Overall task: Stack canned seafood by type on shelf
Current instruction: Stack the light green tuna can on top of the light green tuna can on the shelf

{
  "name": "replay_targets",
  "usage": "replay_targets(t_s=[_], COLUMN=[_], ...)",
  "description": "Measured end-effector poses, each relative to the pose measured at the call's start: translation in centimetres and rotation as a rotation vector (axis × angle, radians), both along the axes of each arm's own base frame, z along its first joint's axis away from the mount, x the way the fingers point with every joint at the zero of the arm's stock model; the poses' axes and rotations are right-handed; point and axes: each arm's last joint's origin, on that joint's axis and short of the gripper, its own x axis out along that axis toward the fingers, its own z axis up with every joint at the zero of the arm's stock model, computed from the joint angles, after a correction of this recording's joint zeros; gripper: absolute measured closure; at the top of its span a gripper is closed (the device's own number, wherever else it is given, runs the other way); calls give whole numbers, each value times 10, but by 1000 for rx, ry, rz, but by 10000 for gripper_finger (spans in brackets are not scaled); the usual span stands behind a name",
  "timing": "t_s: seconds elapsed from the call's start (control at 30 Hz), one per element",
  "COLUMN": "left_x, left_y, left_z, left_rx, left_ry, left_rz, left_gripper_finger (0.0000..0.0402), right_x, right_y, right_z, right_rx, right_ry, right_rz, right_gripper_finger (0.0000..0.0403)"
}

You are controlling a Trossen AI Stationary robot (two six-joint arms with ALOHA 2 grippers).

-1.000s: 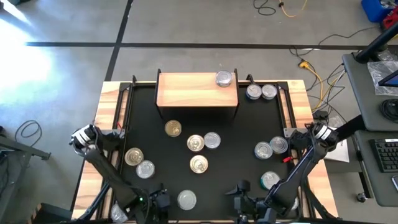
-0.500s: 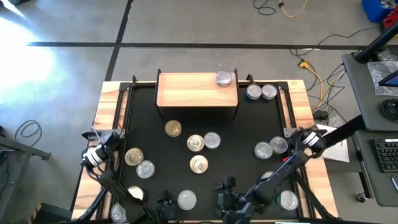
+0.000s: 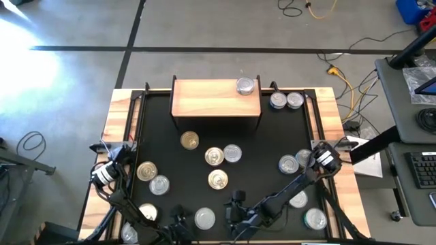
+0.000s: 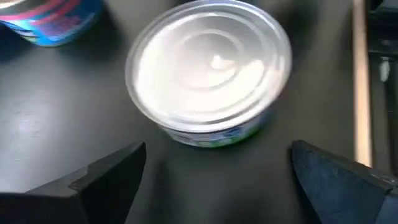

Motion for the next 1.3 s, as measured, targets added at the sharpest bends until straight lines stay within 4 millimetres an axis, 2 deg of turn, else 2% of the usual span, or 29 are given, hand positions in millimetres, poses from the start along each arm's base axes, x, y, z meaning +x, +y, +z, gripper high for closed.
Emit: replay_targets(t_s=[0.07, 0.2, 0.33, 0.7, 1.07, 1.3], left_x=[-4, -5, -5, 3, 23, 30], left_y=[5, 7, 6, 2, 13, 16], left_z=[1, -3, -9, -9, -18, -22], left_rx=[43, 16, -23, -99, -109, -108], left_ry=[11, -11, -46, -73, -147, -212], left_rz=[14, 22, 22, 24, -48, -86], left_gripper_finger=[19, 19, 20, 20, 19, 19], right_x=[2, 8, 12, 13, 20, 21], right_y=[-3, -7, -11, -12, -12, -11], right_z=[0, 4, 5, 5, -17, -18], right_rx=[-9, -9, -17, 14, 47, 64], right_ry=[-1, -44, -59, -39, -21, -35], right_rz=[-1, -7, -21, 9, 31, 48], right_gripper_finger=[14, 14, 14, 14, 14, 14])
